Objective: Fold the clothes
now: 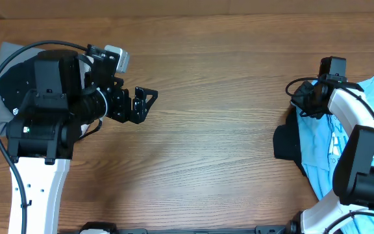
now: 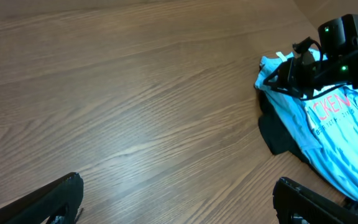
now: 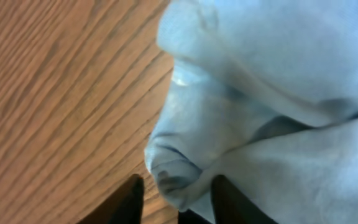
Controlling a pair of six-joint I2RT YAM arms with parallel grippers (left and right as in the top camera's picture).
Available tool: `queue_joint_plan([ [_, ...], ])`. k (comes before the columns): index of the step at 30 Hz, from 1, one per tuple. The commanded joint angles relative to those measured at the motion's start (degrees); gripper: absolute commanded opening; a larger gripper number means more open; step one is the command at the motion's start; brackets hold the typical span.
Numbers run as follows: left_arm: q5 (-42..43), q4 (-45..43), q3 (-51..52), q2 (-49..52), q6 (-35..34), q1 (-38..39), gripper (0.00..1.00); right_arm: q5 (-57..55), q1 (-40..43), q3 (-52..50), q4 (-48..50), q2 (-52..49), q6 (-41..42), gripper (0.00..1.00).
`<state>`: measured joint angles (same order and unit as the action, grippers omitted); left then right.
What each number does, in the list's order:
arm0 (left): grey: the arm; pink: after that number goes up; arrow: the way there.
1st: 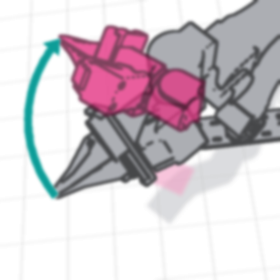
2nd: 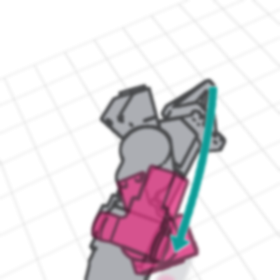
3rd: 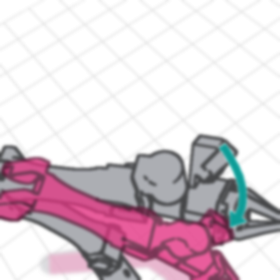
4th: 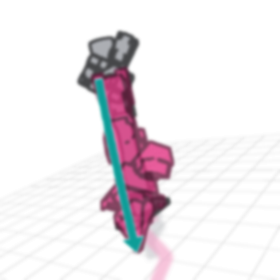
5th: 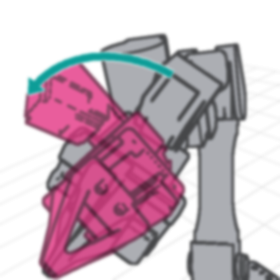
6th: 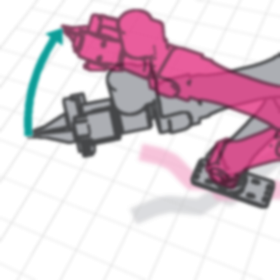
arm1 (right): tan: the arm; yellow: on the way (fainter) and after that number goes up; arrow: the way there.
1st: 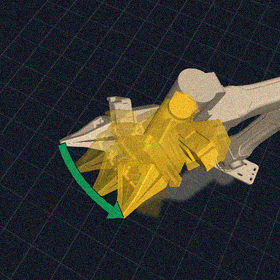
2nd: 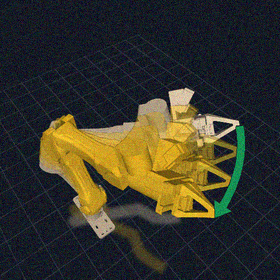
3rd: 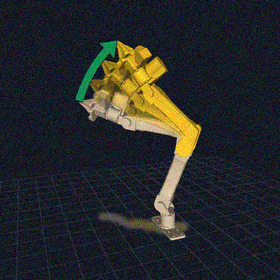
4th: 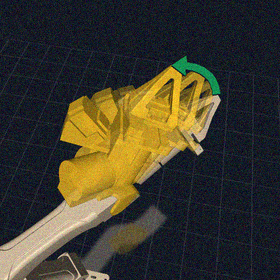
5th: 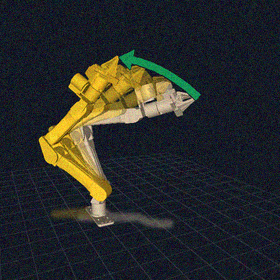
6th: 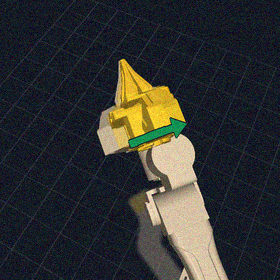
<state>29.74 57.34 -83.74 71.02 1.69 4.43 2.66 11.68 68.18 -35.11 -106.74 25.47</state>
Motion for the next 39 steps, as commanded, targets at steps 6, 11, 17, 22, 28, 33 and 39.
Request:
queue_joint_plan([
  [6, -0.31, -0.37, -1.60, 0.55, 0.92, 0.09, 1.00, -3.04, 0.15, -2.56, 1.64, -0.13, 1.90, 0.49],
  [11, -0.33, -0.42, -1.60, 0.57, 0.94, 0.09, 1.00, -3.04, 0.15, -4.33, 3.58, -0.13, 2.86, 0.27],
  [17, -0.33, -0.61, -1.60, 0.57, 0.94, 0.09, 1.00, -2.93, 0.17, -1.40, 0.68, 0.35, 0.87, 0.04],
  [22, -0.33, -0.68, -1.60, 0.57, 0.94, 0.09, 1.00, -2.23, -0.33, 3.13, -3.21, 3.65, -3.30, 0.04],
  [28, -0.31, -0.72, -1.60, 0.59, 0.94, 0.09, 1.00, 0.04, -1.14, 8.39, -5.11, 11.10, -7.32, 0.04],
  [33, -0.33, -0.66, -1.60, 0.59, 0.94, 0.09, 1.00, 8.09, -1.27, 8.85, -5.05, 15.63, -7.34, 0.04],
  [39, -0.31, -0.68, -1.60, 0.59, 0.94, 0.09, 1.00, 19.02, -4.24, 9.40, -3.98, 18.14, -7.32, 0.04],
])
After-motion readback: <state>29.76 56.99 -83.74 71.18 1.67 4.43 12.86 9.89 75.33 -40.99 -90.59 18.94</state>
